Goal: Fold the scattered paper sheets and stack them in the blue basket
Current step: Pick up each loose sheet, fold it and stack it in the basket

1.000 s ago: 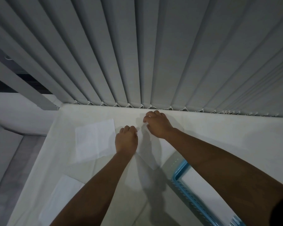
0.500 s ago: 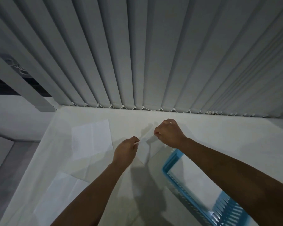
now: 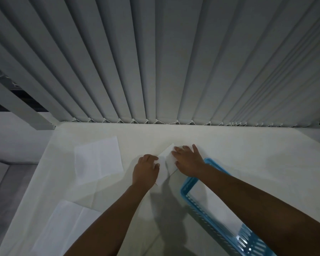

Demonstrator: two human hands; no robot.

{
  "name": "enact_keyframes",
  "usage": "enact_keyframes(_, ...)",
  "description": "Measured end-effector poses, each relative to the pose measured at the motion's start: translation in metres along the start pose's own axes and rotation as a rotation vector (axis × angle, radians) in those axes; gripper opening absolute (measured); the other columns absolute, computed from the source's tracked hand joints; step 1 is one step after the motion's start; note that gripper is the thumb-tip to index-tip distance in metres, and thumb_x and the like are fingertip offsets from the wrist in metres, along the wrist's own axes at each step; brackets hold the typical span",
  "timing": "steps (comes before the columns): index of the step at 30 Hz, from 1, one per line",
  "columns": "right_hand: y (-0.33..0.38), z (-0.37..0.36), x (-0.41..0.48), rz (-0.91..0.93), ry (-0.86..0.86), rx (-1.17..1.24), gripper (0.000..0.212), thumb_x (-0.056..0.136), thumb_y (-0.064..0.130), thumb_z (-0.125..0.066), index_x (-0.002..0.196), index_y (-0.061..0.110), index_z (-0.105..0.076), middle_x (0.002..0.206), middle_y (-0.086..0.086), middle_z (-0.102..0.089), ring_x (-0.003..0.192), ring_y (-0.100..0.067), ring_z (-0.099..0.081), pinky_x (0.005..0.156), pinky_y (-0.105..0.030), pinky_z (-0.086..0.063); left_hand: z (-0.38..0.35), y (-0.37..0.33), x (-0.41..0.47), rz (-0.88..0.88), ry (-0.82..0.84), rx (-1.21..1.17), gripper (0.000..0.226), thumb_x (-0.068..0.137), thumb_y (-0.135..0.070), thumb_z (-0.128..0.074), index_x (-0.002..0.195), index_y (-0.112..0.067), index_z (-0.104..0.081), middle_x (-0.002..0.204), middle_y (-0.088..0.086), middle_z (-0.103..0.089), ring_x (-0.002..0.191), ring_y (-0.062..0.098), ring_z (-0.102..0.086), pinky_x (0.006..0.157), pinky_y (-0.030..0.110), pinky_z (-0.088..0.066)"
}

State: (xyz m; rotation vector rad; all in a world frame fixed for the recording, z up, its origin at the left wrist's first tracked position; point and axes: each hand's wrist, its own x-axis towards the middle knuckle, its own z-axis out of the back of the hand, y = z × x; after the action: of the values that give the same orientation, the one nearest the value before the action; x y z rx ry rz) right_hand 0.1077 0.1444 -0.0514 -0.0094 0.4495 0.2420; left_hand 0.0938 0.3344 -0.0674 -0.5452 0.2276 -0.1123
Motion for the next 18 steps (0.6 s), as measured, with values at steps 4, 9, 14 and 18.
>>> enact_keyframes(4, 0.002, 0.003, -0.002, -0.018, -0.013, -0.022, 0.049, 0.097, 0.029, -0.034, 0.145, 0.022, -0.032, 0.157, 0.003, -0.026, 0.143, -0.026, -0.024, 0.116, -0.056, -0.005, -0.001, -0.014, 0.014, 0.143, 0.042, -0.016, 0.038, 0.095, -0.031, -0.048, 0.132, -0.022, -0.044, 0.131, 0.002, -0.053, 0.117, 0.023, -0.054, 0.095, 0.038, -0.049)
enact_keyframes(9, 0.0, 0.009, -0.005, -0.041, -0.019, -0.033, 0.04, 0.097, 0.03, -0.036, 0.134, 0.026, -0.049, 0.148, 0.006, -0.043, 0.139, -0.023, -0.031, 0.117, -0.053, -0.004, 0.001, -0.022, 0.028, 0.204, 0.125, 0.048, 0.031, 0.095, -0.035, -0.046, 0.119, -0.018, -0.054, 0.114, 0.004, -0.066, 0.106, 0.025, -0.061, 0.086, 0.036, -0.051)
enact_keyframes(14, 0.0, 0.016, -0.019, -0.115, -0.029, 0.081, 0.043, 0.097, 0.026, -0.034, 0.138, 0.028, -0.046, 0.148, 0.007, -0.043, 0.14, -0.02, -0.029, 0.118, -0.049, -0.003, 0.011, -0.023, 0.03, 0.271, 0.147, 0.018, 0.025, 0.092, -0.036, -0.047, 0.092, -0.016, -0.062, 0.098, 0.006, -0.069, 0.096, 0.028, -0.062, 0.082, 0.036, -0.053)
enact_keyframes(18, 0.007, 0.019, -0.039, -0.158, -0.187, 0.276, 0.04, 0.096, 0.026, -0.038, 0.132, 0.029, -0.053, 0.139, 0.007, -0.053, 0.133, -0.019, -0.038, 0.118, -0.042, -0.01, 0.021, -0.024, 0.022, 0.277, 0.117, -0.166, 0.013, 0.088, -0.028, -0.058, 0.088, -0.016, -0.061, 0.099, 0.008, -0.07, 0.096, 0.028, -0.063, 0.078, 0.028, -0.045)
